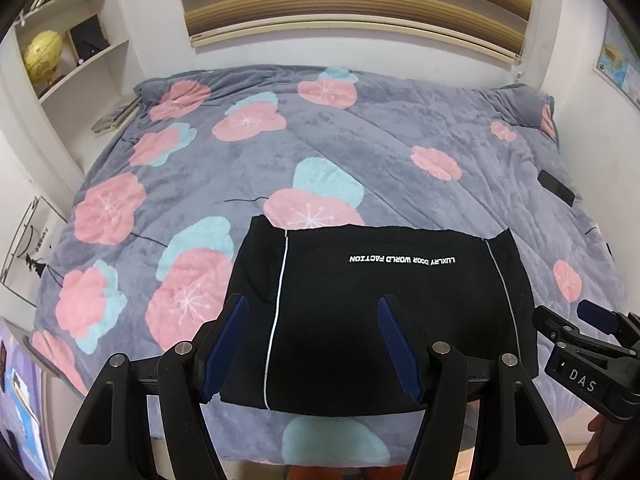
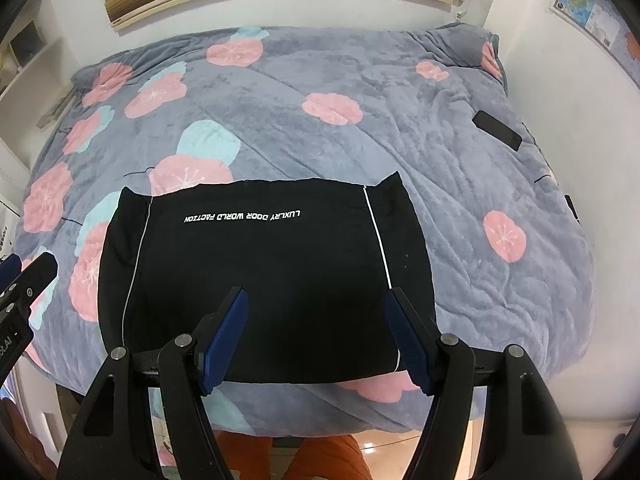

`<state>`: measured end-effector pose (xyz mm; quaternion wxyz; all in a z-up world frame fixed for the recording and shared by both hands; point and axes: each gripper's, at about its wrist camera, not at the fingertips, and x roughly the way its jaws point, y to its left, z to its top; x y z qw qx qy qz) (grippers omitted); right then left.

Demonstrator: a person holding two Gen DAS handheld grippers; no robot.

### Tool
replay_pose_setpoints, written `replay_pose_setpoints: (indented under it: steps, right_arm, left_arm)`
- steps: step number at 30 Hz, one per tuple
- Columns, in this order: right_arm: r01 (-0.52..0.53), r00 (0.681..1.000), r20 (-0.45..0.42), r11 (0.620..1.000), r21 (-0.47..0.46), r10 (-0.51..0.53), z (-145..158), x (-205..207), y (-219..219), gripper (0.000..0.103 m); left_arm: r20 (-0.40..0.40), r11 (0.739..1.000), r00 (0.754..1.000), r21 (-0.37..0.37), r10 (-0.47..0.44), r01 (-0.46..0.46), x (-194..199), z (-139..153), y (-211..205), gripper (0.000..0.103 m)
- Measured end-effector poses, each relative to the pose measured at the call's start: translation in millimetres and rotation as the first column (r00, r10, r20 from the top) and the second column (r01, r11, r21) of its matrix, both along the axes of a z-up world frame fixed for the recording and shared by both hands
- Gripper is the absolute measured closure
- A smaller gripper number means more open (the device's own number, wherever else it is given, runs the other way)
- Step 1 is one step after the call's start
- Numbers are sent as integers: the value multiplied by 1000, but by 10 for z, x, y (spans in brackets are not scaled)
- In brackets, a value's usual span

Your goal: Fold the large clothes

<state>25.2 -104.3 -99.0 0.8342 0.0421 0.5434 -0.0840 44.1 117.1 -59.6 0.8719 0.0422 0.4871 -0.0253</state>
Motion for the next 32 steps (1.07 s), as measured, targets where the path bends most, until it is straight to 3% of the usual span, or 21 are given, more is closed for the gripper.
replay_pose_setpoints:
  steps: [32]
  right_arm:
    - [-51,998,-20,999,4,51,-66,-44,48,31]
  left_arm:
    - [30,998,999,55,27,-28,-94,-8,64,34]
